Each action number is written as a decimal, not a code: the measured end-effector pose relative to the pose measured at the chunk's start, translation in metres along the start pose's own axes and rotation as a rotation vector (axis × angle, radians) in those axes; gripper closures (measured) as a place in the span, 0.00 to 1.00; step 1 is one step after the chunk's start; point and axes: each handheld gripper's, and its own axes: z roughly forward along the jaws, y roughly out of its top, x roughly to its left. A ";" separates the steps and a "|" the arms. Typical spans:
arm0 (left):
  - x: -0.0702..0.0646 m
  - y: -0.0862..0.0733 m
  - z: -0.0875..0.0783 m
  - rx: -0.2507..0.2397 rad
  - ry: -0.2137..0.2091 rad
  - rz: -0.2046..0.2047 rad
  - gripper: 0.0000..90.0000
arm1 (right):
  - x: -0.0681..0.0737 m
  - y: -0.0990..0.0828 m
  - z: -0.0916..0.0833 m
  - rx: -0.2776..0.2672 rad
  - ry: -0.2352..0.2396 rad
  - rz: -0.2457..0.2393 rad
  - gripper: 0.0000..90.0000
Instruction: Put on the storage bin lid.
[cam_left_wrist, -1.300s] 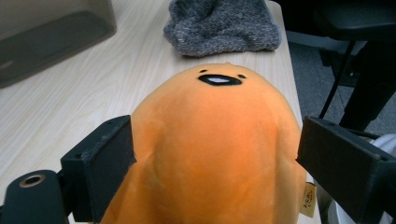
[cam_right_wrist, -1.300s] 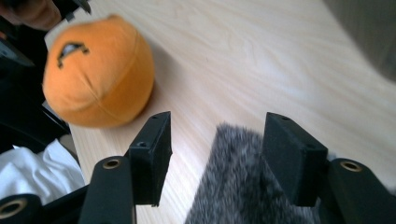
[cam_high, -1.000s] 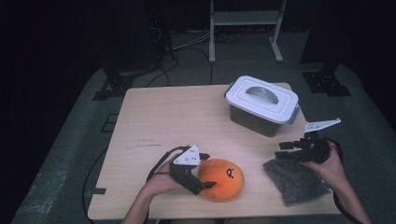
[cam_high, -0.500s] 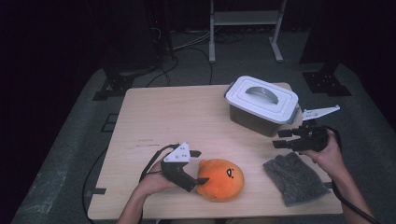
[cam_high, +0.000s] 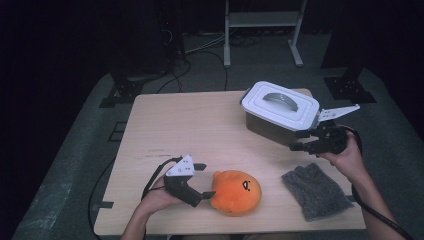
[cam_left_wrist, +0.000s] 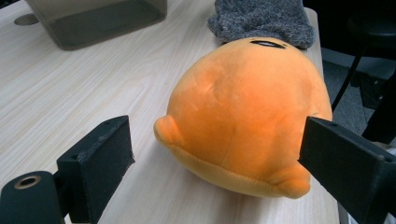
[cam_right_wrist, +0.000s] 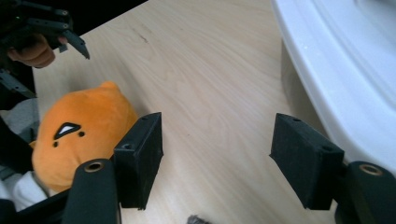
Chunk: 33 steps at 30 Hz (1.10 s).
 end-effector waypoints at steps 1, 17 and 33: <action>0.001 -0.001 -0.001 0.004 0.001 -0.001 0.10 | -0.001 0.002 0.000 -0.002 -0.007 -0.004 0.35; 0.007 -0.010 -0.010 -0.021 0.050 -0.038 0.09 | -0.026 0.026 0.000 -0.036 -0.063 -0.016 0.34; 0.005 -0.019 -0.013 -0.034 0.071 -0.061 0.09 | -0.047 0.036 0.004 -0.056 -0.086 0.004 0.33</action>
